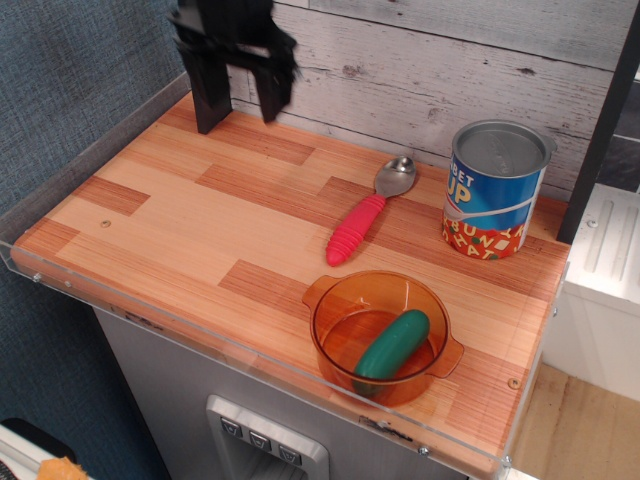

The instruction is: Bring the spoon next to the can.

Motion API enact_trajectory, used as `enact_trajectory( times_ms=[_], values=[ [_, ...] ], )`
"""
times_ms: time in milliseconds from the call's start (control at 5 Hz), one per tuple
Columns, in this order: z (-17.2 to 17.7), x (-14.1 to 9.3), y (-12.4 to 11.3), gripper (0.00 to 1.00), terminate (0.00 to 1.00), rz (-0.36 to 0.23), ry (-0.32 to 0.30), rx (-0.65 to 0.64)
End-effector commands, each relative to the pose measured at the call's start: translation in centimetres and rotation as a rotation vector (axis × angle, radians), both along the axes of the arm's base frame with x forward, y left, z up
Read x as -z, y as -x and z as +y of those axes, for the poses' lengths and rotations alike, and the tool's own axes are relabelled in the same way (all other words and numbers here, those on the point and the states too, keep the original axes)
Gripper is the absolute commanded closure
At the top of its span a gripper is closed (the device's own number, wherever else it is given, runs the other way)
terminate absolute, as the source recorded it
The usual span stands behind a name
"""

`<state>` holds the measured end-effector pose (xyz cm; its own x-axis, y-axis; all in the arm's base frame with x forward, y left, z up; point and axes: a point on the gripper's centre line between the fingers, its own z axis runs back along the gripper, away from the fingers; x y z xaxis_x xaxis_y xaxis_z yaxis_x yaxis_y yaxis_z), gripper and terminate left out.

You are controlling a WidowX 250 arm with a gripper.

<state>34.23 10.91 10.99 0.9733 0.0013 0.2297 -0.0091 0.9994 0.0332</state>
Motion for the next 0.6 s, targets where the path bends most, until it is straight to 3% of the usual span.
enact_trajectory(
  times_ms=[0, 200, 400],
  values=[
    [2.47, -3.79, -0.68, 0.0, 0.0, -0.033, -0.042, -0.017],
    [2.47, -3.79, -0.68, 0.0, 0.0, -0.033, -0.042, -0.017],
    [2.47, -3.79, -0.68, 0.0, 1.0, -0.033, -0.042, -0.017]
  ],
)
